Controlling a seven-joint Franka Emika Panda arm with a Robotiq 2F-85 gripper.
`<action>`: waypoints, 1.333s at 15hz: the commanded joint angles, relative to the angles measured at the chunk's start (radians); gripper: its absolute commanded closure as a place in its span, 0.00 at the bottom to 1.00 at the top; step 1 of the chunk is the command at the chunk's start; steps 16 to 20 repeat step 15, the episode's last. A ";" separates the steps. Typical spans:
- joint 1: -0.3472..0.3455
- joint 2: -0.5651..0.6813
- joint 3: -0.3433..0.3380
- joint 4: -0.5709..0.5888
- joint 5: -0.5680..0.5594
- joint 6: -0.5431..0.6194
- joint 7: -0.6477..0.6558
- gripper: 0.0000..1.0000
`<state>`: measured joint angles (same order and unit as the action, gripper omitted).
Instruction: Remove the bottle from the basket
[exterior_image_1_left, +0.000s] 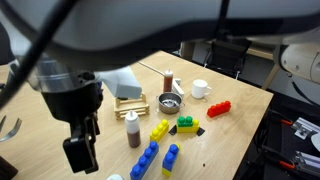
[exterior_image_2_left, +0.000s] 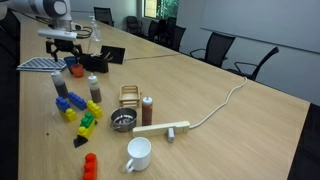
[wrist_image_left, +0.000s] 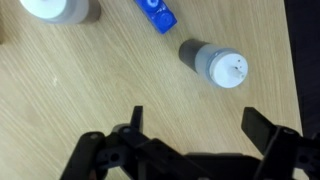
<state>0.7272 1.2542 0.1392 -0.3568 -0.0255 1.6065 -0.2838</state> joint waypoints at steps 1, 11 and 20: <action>-0.026 -0.069 0.007 -0.020 0.027 -0.037 0.048 0.00; -0.043 -0.138 -0.012 -0.028 0.017 -0.077 0.166 0.00; -0.043 -0.138 -0.013 -0.028 0.016 -0.077 0.167 0.00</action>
